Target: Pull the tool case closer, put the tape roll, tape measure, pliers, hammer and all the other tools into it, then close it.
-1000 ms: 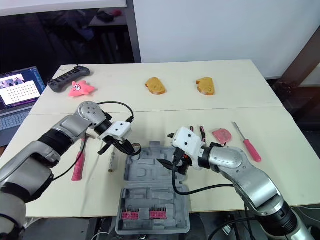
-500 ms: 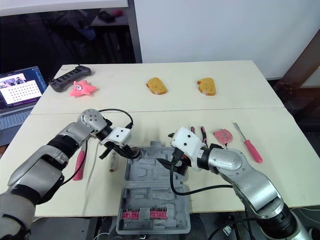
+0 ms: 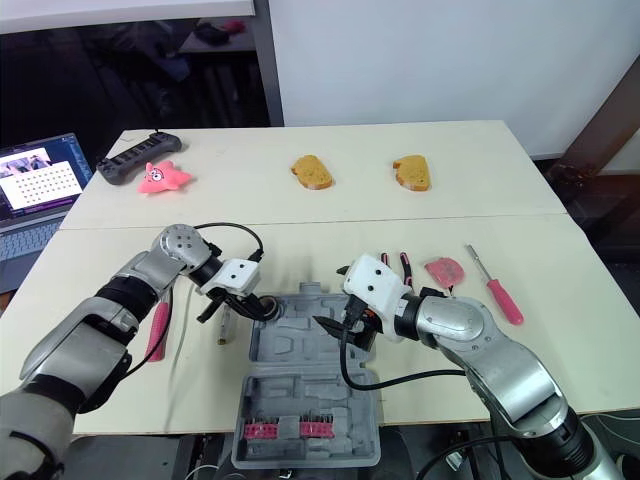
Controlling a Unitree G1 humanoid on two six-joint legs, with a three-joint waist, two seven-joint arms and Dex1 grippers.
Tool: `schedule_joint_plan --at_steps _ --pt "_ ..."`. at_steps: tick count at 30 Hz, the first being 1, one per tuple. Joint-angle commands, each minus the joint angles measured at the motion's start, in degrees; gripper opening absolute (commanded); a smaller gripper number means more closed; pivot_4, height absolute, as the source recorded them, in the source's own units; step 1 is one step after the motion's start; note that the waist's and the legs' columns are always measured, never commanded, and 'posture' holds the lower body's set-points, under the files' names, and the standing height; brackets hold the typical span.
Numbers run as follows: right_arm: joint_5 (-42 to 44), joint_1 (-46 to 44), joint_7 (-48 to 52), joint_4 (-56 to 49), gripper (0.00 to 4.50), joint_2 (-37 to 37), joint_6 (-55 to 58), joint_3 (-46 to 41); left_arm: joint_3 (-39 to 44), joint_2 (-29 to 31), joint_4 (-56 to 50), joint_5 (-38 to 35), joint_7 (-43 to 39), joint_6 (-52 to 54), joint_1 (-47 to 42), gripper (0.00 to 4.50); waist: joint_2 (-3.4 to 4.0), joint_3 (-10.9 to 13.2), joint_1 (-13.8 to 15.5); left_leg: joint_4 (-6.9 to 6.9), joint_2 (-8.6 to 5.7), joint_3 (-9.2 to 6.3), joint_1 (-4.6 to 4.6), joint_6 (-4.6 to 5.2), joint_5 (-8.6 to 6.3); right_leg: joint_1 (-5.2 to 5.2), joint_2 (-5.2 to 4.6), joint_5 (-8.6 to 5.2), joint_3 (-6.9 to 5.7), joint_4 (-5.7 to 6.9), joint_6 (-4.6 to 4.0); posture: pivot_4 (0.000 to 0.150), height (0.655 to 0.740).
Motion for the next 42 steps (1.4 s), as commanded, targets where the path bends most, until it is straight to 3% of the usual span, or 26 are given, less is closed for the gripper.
schedule_joint_plan --at_steps 1,37,40,42 --pt "0.4 0.0 -0.2 -1.6 4.50 0.3 -0.4 -1.5 1.0 0.2 -0.2 1.4 -0.2 -0.3 0.6 0.06 0.00 0.0 0.0 0.00 0.00 0.00 0.00 0.00 0.00 0.00 0.00 0.00 0.00 0.01 0.00 0.150 0.7219" --pt "0.7 0.4 -1.2 -2.1 4.50 0.7 0.2 -1.4 2.5 0.7 -7.2 6.0 0.2 -1.6 0.6 0.06 0.00 0.0 0.0 0.02 0.00 0.00 0.00 -0.01 0.01 0.00 -0.01 0.00 0.00 0.06 0.00 0.150 0.7219" --pt "0.7 0.3 -1.1 -2.0 4.50 0.7 0.1 -1.4 2.9 0.7 -6.8 6.2 0.2 -1.6 0.3 1.07 0.00 0.0 0.0 0.02 0.00 0.00 0.00 -0.01 0.01 0.00 0.00 0.00 0.00 0.06 0.00 0.150 0.7219" --pt "0.7 0.1 -1.1 -1.9 4.50 0.7 0.0 -1.4 3.4 0.7 -6.9 6.4 0.2 -1.4 0.1 1.99 0.00 0.0 0.1 0.02 0.00 0.00 0.00 -0.01 0.01 0.00 -0.01 0.00 0.00 0.06 0.00 0.150 0.7219"
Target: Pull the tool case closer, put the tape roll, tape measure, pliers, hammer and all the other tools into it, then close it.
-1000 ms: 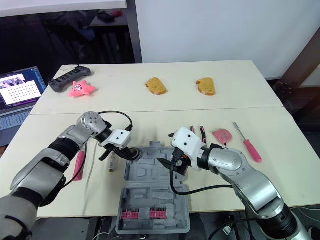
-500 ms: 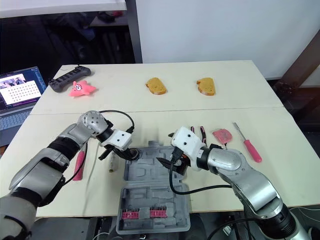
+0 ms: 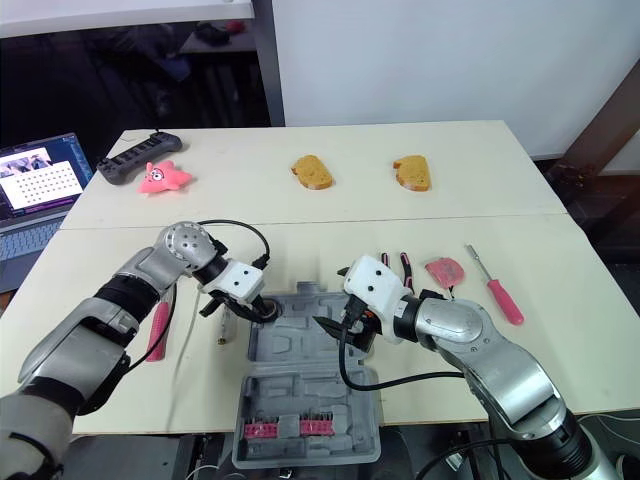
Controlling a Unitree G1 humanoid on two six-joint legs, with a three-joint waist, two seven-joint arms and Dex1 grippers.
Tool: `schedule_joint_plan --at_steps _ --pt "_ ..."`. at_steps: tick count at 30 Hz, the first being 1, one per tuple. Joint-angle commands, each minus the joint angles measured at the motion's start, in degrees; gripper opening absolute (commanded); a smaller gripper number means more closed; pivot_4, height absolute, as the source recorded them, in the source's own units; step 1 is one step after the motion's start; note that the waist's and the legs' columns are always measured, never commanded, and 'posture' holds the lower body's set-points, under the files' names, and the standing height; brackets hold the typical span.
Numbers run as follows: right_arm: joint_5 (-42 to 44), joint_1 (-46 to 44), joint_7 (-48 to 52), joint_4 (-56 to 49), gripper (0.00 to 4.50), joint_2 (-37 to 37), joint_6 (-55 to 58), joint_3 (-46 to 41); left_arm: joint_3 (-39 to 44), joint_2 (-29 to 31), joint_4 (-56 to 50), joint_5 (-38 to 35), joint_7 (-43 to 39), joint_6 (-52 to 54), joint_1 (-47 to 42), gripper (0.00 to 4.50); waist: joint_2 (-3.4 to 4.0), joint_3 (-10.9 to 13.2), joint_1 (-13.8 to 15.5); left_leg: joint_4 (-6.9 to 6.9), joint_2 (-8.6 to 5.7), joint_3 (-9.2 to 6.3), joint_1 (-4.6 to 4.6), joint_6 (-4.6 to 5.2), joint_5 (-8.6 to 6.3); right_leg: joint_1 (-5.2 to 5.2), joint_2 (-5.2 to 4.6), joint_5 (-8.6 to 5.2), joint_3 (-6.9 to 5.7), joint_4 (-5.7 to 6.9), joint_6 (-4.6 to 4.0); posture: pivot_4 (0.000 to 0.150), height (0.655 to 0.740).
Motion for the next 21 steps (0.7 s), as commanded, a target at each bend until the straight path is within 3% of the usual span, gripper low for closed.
schedule_joint_plan --at_steps 1,5,19,21 --pt "0.2 -0.5 0.1 -1.8 4.50 0.0 -0.6 -1.4 2.0 0.3 -0.3 0.2 0.2 0.4 -0.8 2.54 0.00 0.0 0.0 0.00 0.00 0.00 0.00 0.00 0.00 0.00 0.00 0.00 0.00 0.00 0.00 0.150 0.7219" --pt "0.2 -0.8 0.2 -1.5 4.50 0.1 -0.7 -1.3 2.7 0.4 -0.5 -0.1 -0.3 1.4 -1.7 4.45 0.00 0.0 0.0 0.00 0.00 0.00 0.00 0.00 0.00 0.00 0.00 0.00 0.00 0.00 0.00 0.150 0.7219" --pt "-0.2 -0.5 0.0 -1.3 4.50 0.1 -1.0 -1.3 8.4 -0.1 -2.7 -8.6 0.2 13.3 -0.3 4.45 0.00 0.0 -0.1 0.01 0.00 -0.01 0.00 0.00 0.00 0.00 0.00 0.00 0.00 0.02 0.00 0.150 0.7219" --pt "-0.2 -0.4 -0.1 -1.4 4.50 0.2 -0.9 -1.3 10.5 0.0 -3.1 -9.8 0.3 15.3 1.1 3.94 0.00 0.0 -0.1 0.02 0.00 -0.01 0.00 0.00 0.00 0.00 0.00 0.00 0.00 0.04 0.00 0.150 0.7219"
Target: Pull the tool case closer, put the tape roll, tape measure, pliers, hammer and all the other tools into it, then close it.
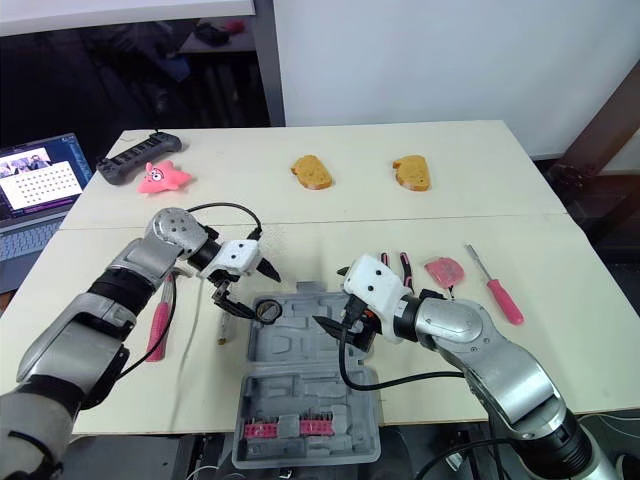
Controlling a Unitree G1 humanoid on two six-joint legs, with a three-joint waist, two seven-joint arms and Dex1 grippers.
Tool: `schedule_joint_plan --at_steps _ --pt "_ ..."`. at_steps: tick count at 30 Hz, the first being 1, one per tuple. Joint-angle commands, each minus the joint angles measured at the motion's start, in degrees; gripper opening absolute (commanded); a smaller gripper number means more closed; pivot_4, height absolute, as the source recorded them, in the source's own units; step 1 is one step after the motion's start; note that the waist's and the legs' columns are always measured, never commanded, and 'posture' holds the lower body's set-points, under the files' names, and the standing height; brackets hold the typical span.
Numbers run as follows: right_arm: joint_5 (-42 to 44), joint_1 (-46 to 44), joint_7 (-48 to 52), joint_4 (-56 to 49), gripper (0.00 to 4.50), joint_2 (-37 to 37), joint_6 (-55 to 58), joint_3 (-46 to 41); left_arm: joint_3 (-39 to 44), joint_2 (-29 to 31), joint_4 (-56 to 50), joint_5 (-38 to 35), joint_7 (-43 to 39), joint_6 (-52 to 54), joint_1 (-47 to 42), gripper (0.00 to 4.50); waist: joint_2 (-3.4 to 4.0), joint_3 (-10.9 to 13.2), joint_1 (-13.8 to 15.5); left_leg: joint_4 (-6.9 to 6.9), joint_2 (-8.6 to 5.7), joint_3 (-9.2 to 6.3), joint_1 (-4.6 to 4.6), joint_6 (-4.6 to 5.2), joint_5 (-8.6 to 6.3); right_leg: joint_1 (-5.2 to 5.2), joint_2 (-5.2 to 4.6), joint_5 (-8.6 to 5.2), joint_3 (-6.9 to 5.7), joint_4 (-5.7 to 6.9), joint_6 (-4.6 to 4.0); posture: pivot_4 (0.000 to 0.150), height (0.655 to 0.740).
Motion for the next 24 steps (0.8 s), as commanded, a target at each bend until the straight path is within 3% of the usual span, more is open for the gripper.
schedule_joint_plan --at_steps 1,3,11,17,21,24 --pt "0.0 -0.2 -0.2 -1.6 4.50 0.2 -0.7 -1.4 4.6 0.2 -2.3 -3.5 0.5 4.3 2.2 3.64 0.01 0.0 -0.1 0.00 0.00 0.00 0.00 0.00 0.00 0.00 0.00 0.00 0.00 0.01 0.00 0.150 0.7219" --pt "0.0 0.0 -0.3 -1.7 4.50 0.1 -0.7 -1.5 6.2 0.6 -4.7 -4.4 1.4 6.7 4.7 2.68 0.01 0.0 -0.1 0.00 0.00 0.00 0.01 -0.01 0.00 -0.02 0.00 0.00 0.01 0.04 0.00 0.150 0.7219" --pt "-0.1 0.9 -0.8 -2.4 4.50 0.1 -0.6 -1.6 13.3 -0.6 -15.8 -8.9 10.3 10.4 17.1 2.68 0.01 0.0 0.1 0.01 0.01 -0.01 0.02 -0.03 0.02 -0.03 -0.01 0.00 0.07 0.08 -0.01 0.150 0.7219" --pt "-0.3 0.9 -1.5 -2.1 4.50 0.6 -0.7 -1.2 17.4 -3.2 -19.8 -9.8 19.0 6.7 25.1 2.68 0.05 0.0 0.3 0.01 0.00 0.01 0.04 -0.06 0.03 -0.03 -0.04 0.01 0.10 0.08 -0.02 0.150 0.7219" --pt "-0.3 0.8 -1.5 -2.0 4.50 0.8 -0.7 -1.3 17.6 -2.8 -21.6 -10.6 19.4 8.0 26.7 2.68 0.04 0.0 0.3 0.00 0.01 0.00 0.04 -0.09 0.05 -0.04 -0.02 0.02 0.10 0.09 -0.04 0.150 0.7219" --pt "-0.4 0.7 -1.5 -1.8 4.50 0.9 -0.7 -1.3 17.5 -2.6 -22.2 -10.4 20.2 8.9 26.5 1.49 0.05 0.0 0.3 0.01 0.01 0.01 0.04 -0.10 0.05 -0.04 -0.03 0.03 0.10 0.09 -0.06 0.150 0.7219"
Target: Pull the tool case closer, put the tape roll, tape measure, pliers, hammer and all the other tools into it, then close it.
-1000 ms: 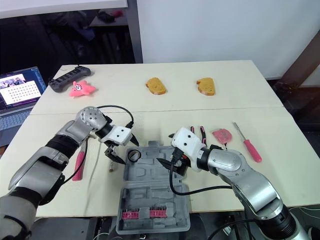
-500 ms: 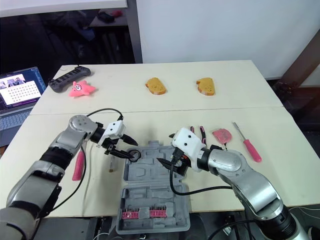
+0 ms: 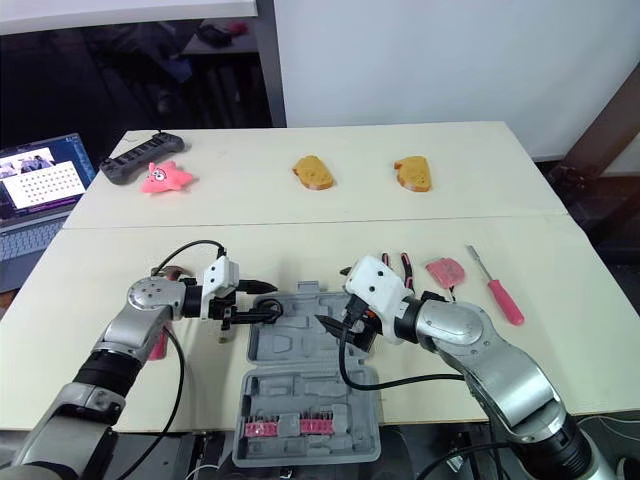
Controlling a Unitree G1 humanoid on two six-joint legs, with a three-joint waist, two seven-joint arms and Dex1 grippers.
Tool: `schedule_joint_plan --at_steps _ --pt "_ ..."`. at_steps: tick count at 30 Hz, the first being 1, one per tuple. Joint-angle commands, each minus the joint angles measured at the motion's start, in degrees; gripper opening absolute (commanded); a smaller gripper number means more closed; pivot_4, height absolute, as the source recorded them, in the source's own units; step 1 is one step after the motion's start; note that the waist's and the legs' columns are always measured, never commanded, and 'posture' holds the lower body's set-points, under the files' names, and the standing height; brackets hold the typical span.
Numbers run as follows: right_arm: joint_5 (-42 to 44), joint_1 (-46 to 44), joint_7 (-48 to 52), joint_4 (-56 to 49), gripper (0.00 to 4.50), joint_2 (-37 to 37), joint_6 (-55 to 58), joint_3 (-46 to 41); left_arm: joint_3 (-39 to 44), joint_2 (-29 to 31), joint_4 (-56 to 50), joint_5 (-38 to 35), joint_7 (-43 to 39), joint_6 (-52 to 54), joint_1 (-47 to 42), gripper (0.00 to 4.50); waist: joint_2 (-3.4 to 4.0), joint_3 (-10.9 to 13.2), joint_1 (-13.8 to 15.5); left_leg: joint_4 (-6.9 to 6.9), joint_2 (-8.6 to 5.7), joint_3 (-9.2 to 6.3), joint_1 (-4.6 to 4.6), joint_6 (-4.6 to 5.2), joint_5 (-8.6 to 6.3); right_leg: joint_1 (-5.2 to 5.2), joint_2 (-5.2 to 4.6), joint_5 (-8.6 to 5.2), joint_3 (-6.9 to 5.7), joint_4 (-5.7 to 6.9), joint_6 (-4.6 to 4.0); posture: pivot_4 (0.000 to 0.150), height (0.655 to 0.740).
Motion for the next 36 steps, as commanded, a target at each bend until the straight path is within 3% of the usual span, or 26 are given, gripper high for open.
schedule_joint_plan --at_steps 1,13,24,36 --pt "0.0 -0.4 -0.2 -1.7 4.50 0.2 -0.7 -1.1 1.2 0.6 -2.3 -1.2 0.8 0.8 -0.3 1.49 0.00 0.0 0.0 0.00 0.00 0.00 0.00 0.00 0.00 0.00 0.00 0.00 0.00 0.00 0.00 0.150 0.7219" --pt "-0.4 -0.2 -0.3 -2.0 4.50 0.4 -0.6 -1.0 -1.0 0.6 0.6 1.9 1.2 -2.4 0.1 1.49 0.00 0.0 0.0 0.00 0.00 0.00 0.01 0.00 0.00 0.00 0.01 0.00 0.00 0.00 0.00 0.150 0.7219" --pt "-0.3 -0.4 0.1 -2.0 4.50 0.0 -0.5 -1.5 -4.1 0.7 9.2 9.2 4.9 -12.1 -0.2 1.49 0.02 0.0 0.0 -0.01 0.00 0.00 0.02 0.00 0.00 0.00 0.00 0.00 0.00 0.00 0.00 0.150 0.7219" --pt "0.2 -0.8 1.2 -1.8 4.50 -0.5 -0.8 -2.8 -3.9 1.5 5.3 7.3 3.2 -7.7 -1.2 1.49 0.02 -0.1 0.0 -0.01 0.00 0.00 0.03 0.00 0.00 0.02 0.01 0.01 -0.01 0.01 -0.01 0.150 0.7219"
